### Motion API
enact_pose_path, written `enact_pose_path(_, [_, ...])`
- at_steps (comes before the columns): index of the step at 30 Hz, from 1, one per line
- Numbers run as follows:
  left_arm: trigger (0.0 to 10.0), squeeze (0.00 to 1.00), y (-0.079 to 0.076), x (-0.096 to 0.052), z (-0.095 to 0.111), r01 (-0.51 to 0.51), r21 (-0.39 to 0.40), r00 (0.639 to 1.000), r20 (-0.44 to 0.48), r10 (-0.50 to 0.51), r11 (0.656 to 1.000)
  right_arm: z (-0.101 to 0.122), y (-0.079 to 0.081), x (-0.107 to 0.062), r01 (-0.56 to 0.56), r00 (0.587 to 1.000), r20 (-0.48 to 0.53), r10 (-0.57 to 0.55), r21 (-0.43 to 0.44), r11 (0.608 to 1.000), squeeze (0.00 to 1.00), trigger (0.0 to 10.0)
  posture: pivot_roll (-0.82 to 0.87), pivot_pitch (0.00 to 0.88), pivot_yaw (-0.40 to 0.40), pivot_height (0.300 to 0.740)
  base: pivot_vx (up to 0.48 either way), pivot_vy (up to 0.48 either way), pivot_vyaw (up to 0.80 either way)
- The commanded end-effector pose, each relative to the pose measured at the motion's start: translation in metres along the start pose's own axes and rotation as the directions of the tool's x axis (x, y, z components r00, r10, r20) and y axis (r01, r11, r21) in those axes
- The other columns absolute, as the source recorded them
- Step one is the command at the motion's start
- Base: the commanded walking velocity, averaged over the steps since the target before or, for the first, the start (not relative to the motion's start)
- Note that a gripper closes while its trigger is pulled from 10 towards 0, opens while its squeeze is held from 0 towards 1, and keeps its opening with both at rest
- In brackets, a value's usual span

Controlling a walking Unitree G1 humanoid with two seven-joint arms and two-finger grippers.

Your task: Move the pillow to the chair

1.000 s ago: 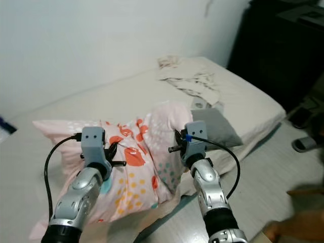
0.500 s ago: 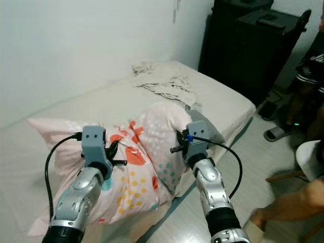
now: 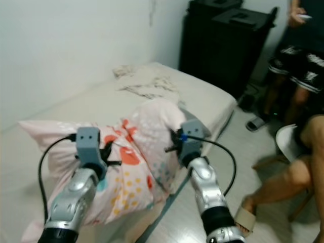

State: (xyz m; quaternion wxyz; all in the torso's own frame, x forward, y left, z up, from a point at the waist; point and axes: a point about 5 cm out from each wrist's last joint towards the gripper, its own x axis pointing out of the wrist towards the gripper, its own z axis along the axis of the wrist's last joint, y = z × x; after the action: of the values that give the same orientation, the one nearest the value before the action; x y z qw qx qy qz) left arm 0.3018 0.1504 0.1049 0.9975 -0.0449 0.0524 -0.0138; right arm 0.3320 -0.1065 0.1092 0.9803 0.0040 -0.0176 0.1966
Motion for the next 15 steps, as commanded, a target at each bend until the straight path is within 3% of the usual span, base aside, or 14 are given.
enact_pose_path(1, [10.0, 0.0, -0.0128, 0.0028, 0.0085, 0.051, 0.007, 0.998, 0.044, -0.052, 0.999, 0.0054, -0.0023, 0.0006, -0.001, 1.0, 0.026, 0.001, -0.017, 1.0, 0.0, 10.0, 0.05, 0.083, -0.001, 0.74, 0.0, 0.0, -0.8])
enact_pose_path(15, [10.0, 0.0, -0.0158, 0.0034, 0.0051, 0.073, 0.072, 0.996, 0.04, -0.076, 0.995, 0.0044, 0.0, 0.0021, -0.002, 1.0, 0.021, 0.003, -0.016, 1.0, 0.0, 10.0, 0.05, 0.088, 0.003, 0.74, 0.0, 0.0, -0.8])
